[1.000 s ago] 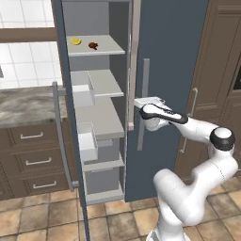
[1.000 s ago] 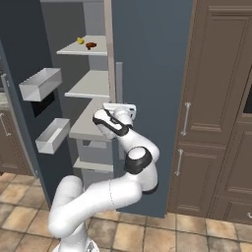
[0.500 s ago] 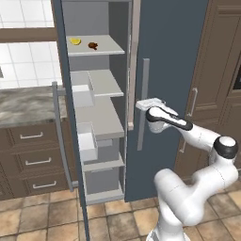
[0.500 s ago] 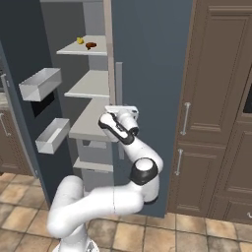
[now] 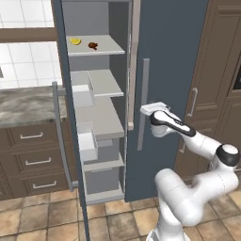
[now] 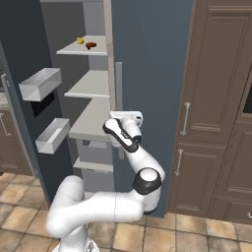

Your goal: There's a chicken drumstick in the fridge that needs to be moved to the freezer for freezing. Pick up the chicken drumstick from the fridge, place it on any shelf in the freezer, and close the fridge and freezer doors when done.

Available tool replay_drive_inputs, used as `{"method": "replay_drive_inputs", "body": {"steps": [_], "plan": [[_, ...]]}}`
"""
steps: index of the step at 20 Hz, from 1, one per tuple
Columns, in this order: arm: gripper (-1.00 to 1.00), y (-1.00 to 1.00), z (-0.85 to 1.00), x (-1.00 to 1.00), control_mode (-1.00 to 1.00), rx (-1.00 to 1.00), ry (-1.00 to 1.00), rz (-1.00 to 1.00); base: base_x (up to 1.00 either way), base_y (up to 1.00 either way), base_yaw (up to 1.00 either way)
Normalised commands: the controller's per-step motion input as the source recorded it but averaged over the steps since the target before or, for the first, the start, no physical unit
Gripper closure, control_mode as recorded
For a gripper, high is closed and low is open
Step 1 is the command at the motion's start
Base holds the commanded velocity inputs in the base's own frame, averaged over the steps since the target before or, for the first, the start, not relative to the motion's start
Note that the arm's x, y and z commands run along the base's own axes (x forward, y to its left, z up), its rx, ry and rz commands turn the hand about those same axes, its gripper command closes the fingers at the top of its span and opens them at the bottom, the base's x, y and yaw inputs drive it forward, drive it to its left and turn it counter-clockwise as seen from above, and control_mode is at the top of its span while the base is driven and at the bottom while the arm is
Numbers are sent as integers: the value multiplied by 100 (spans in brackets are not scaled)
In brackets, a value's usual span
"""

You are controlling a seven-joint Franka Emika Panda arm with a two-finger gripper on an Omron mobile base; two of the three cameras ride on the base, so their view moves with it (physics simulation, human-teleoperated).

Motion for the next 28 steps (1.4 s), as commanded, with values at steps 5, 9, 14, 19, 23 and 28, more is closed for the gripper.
{"method": "replay_drive_inputs", "body": {"steps": [5, 9, 14, 19, 23, 28], "plan": [[-100, -33, 3, -37, -100, 2, -13, -7, 0, 0, 0], [-100, 0, 49, -99, -100, 0, -26, 0, 0, 0, 0], [-100, -5, 97, -93, -100, -1, -2, 0, 0, 0, 0], [-100, -2, 100, -73, -100, -6, 6, -1, 0, 0, 0], [-100, -6, 100, -41, -100, -18, 49, -13, 0, 0, 0], [-100, -1, 100, -45, -100, -18, 57, -13, 0, 0, 0]]}}
